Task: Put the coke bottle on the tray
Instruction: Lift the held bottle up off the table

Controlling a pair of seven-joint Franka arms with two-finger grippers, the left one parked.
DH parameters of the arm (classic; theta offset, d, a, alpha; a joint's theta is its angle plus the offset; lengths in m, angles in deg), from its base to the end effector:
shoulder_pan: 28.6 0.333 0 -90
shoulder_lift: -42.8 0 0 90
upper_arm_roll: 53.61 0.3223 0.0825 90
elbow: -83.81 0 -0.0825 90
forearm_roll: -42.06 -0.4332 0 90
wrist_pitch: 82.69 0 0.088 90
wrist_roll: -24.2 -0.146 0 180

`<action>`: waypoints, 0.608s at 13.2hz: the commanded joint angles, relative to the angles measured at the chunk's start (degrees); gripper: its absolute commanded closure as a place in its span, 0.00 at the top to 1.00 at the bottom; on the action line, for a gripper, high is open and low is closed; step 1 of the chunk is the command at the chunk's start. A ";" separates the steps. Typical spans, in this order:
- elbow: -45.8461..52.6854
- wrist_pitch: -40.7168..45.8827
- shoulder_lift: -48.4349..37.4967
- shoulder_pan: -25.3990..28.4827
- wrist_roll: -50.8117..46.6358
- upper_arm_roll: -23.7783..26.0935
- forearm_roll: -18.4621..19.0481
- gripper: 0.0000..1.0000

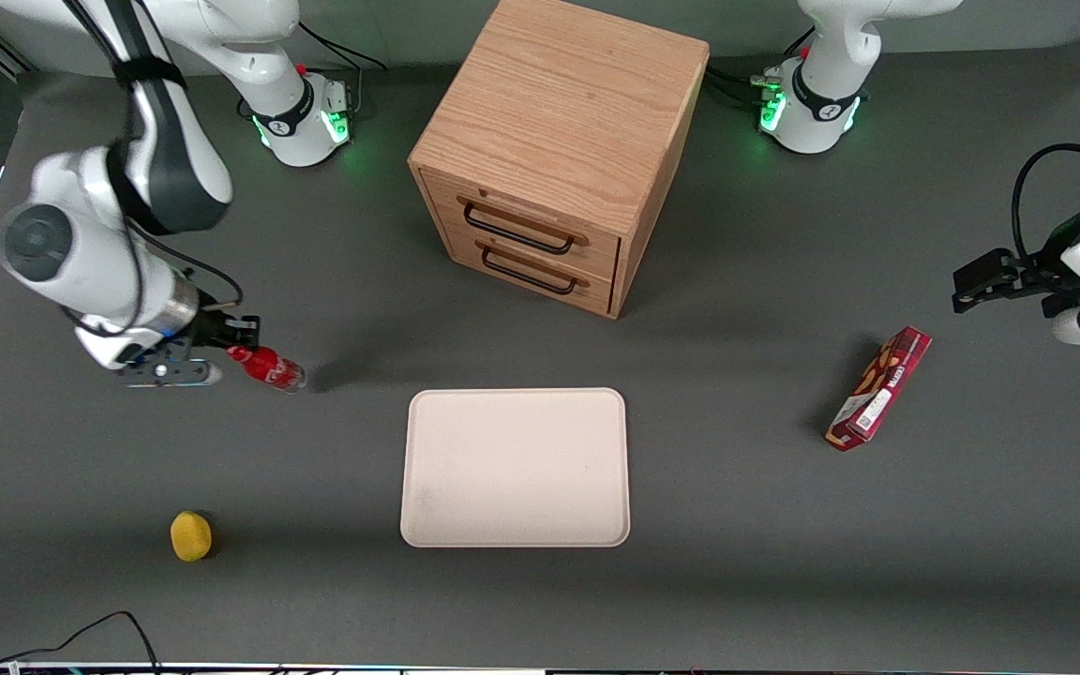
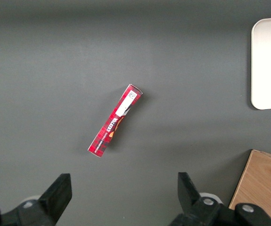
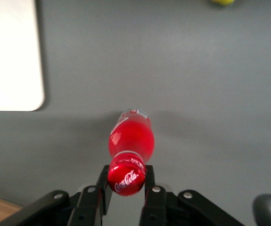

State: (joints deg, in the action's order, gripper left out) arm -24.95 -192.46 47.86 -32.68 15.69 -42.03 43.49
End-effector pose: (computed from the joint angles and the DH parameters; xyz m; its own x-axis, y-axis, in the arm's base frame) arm 0.6129 0.0764 0.3965 0.9977 -0.0090 -0.0673 -0.0080 -0.9999 0.0153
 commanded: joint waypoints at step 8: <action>55.64 32.53 26.89 10.11 -10.62 -0.68 3.14 0.00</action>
State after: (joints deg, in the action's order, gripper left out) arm 17.92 -161.03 63.20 -28.38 11.18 -41.96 44.34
